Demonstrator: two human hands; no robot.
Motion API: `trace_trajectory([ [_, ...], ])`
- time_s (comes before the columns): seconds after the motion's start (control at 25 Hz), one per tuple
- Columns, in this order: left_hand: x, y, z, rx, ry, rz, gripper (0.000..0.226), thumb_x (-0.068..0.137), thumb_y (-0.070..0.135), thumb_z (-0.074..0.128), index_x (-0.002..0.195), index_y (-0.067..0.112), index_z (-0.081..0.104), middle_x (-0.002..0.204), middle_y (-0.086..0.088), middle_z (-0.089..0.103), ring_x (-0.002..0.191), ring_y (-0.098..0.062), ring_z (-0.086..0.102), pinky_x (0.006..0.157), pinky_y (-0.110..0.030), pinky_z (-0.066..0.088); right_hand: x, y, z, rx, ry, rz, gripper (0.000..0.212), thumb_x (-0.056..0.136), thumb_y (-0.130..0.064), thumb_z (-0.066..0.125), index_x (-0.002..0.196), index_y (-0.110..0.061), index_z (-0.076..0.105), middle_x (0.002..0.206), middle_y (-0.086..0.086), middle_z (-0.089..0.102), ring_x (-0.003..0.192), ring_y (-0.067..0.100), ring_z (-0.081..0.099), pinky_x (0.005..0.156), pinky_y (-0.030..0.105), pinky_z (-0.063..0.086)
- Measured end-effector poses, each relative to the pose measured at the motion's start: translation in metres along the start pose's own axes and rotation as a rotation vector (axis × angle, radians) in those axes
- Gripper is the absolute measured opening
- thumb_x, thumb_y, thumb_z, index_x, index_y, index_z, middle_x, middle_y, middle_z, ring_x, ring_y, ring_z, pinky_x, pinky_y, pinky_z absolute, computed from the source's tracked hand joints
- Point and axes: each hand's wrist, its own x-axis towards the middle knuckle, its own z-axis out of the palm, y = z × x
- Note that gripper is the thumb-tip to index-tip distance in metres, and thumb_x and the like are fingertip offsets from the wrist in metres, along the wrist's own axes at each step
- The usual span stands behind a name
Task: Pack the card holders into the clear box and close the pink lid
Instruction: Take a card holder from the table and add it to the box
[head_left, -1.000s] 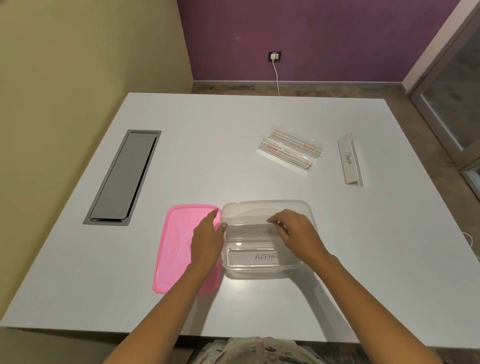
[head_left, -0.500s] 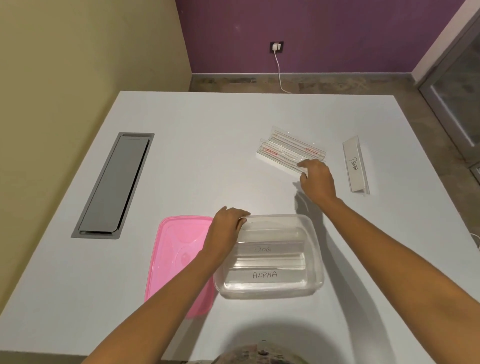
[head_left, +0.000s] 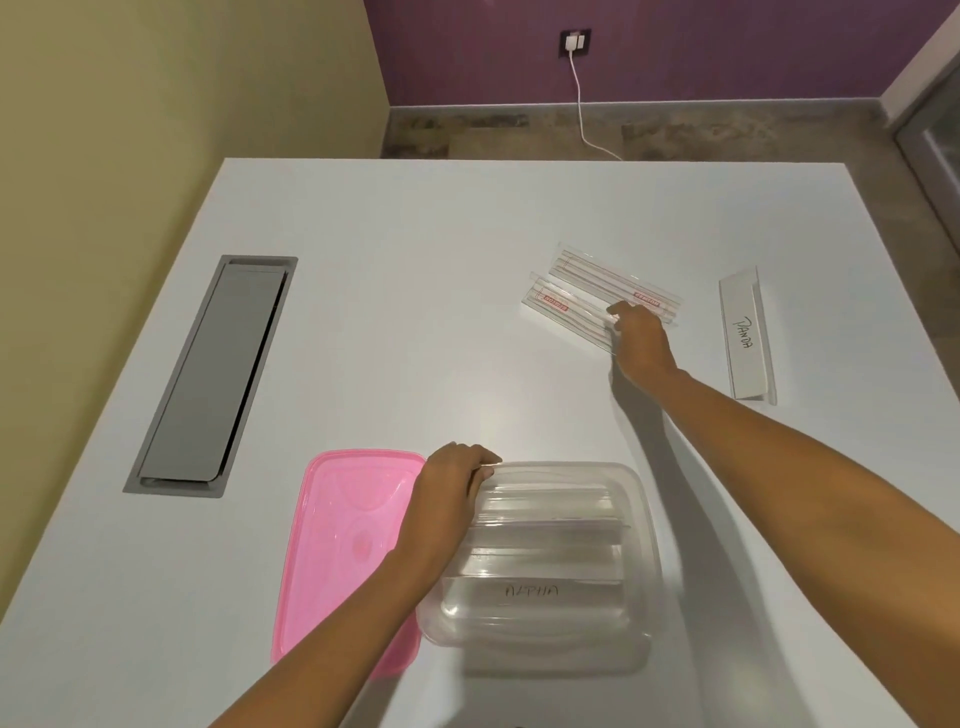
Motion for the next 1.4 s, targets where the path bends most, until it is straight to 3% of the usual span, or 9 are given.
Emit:
trace_trajectory([
  [0.28,0.0,0.001,-0.002,0.006,-0.02,0.017,0.016,0.092,0.012,0.055,0.1,0.017,0.069,0.09,0.002,0.069,0.078,-0.005,0.054,0.066,-0.005,0.036,-0.014,-0.001,-0.005,0.041,-0.087,0.15,0.047,0.086,0.01,0.047,0.129,-0.009,0.04,0.11,0.02,0.057,0.106,0.036,0.053,0.091,0.044,0.04],
  [0.4,-0.002,0.002,-0.004,0.003,-0.046,0.017,0.019,0.093,0.012,0.053,0.105,0.016,0.067,0.098,0.0,0.069,0.089,-0.013,0.061,0.075,-0.012,0.039,-0.038,-0.001,-0.017,0.388,-0.206,0.256,0.047,0.093,-0.016,0.051,0.135,-0.012,0.031,0.099,0.009,0.048,0.097,0.027,0.049,0.09,0.041,0.04],
  [0.48,-0.006,0.004,-0.007,0.013,-0.053,0.022,0.021,0.092,0.012,0.054,0.109,0.017,0.065,0.106,0.0,0.066,0.099,-0.015,0.06,0.084,-0.017,0.039,-0.061,-0.003,-0.031,0.55,-0.26,0.257,0.065,0.086,-0.039,0.065,0.135,-0.018,0.028,0.107,0.003,0.041,0.103,0.022,0.045,0.091,0.04,0.043],
  [0.64,-0.022,0.004,-0.015,-0.017,0.04,-0.02,0.025,0.091,0.013,0.055,0.115,0.017,0.063,0.116,0.002,0.062,0.11,-0.013,0.055,0.092,-0.014,0.033,-0.101,-0.006,-0.051,0.658,-0.199,0.154,0.05,0.079,-0.04,0.072,0.12,-0.025,0.049,0.12,0.008,0.043,0.098,0.021,0.051,0.075,0.03,0.05],
  [0.72,-0.033,0.002,-0.02,-0.055,0.11,-0.077,0.026,0.091,0.012,0.056,0.116,0.016,0.061,0.119,0.001,0.06,0.111,-0.015,0.055,0.093,-0.015,0.034,-0.122,-0.009,-0.062,0.766,-0.188,0.091,0.044,0.08,-0.038,0.072,0.118,-0.025,0.055,0.118,0.007,0.053,0.101,0.024,0.056,0.078,0.029,0.05],
  [0.84,-0.048,-0.004,-0.024,-0.119,0.153,-0.218,0.031,0.09,0.012,0.058,0.12,0.013,0.058,0.125,-0.005,0.056,0.108,-0.021,0.058,0.095,-0.026,0.043,-0.154,-0.016,-0.077,0.82,-0.231,-0.03,0.032,0.078,-0.042,0.072,0.109,-0.04,0.063,0.115,0.004,0.064,0.106,0.024,0.058,0.089,0.035,0.05],
  [0.96,-0.06,-0.008,-0.028,-0.213,0.141,-0.4,0.034,0.09,0.02,0.059,0.124,0.014,0.058,0.126,-0.006,0.06,0.102,-0.023,0.063,0.093,-0.031,0.045,-0.183,-0.022,-0.088,0.797,-0.275,-0.054,0.042,0.07,-0.045,0.075,0.11,-0.048,0.063,0.118,-0.003,0.063,0.111,0.014,0.059,0.096,0.031,0.047],
  [1.12,-0.071,-0.015,-0.03,-0.407,-0.035,-0.598,0.036,0.094,0.038,0.049,0.121,0.018,0.063,0.121,-0.006,0.067,0.11,-0.026,0.061,0.102,-0.041,0.046,-0.219,-0.025,-0.083,0.547,-0.399,-0.214,0.056,0.069,-0.034,0.081,0.122,-0.029,0.062,0.108,-0.006,0.062,0.104,0.007,0.06,0.096,0.018,0.044],
  [1.4,-0.078,-0.016,-0.029,-0.576,-0.034,-0.627,0.036,0.094,0.04,0.049,0.118,0.019,0.065,0.112,-0.006,0.071,0.104,-0.029,0.065,0.096,-0.049,0.05,-0.257,-0.03,-0.033,0.141,-0.57,-0.334,0.058,0.081,-0.033,0.072,0.132,-0.02,0.048,0.113,-0.01,0.047,0.106,0.005,0.046,0.09,0.017,0.036],
])
